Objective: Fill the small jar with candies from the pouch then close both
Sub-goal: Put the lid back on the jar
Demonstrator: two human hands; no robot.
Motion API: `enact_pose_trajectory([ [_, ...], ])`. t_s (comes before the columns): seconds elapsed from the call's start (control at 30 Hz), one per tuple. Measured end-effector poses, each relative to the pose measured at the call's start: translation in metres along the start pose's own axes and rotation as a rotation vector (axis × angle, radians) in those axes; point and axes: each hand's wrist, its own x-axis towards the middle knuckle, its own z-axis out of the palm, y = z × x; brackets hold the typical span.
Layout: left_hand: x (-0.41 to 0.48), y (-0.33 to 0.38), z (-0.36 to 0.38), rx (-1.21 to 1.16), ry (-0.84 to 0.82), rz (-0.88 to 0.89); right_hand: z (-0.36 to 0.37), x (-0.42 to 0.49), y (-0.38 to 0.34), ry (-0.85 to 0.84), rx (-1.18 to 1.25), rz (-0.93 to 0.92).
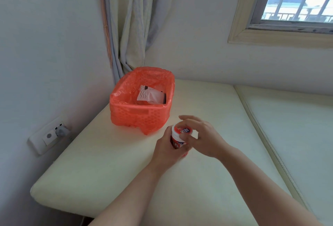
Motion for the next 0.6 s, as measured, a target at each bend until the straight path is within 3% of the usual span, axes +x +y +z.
enact_pose_trajectory([
  [0.1,-0.001,0.001,-0.001,0.003,0.0,0.02,-0.002,-0.001,-0.001,-0.069,-0.001,0.029],
  [0.4,0.0,0.0,0.001,-0.06,-0.039,-0.028,0.021,-0.002,-0.013,0.193,-0.162,0.21],
  [0.6,0.001,-0.003,0.0,-0.036,-0.033,-0.025,0.011,-0.003,-0.009,0.074,-0.044,0.134],
])
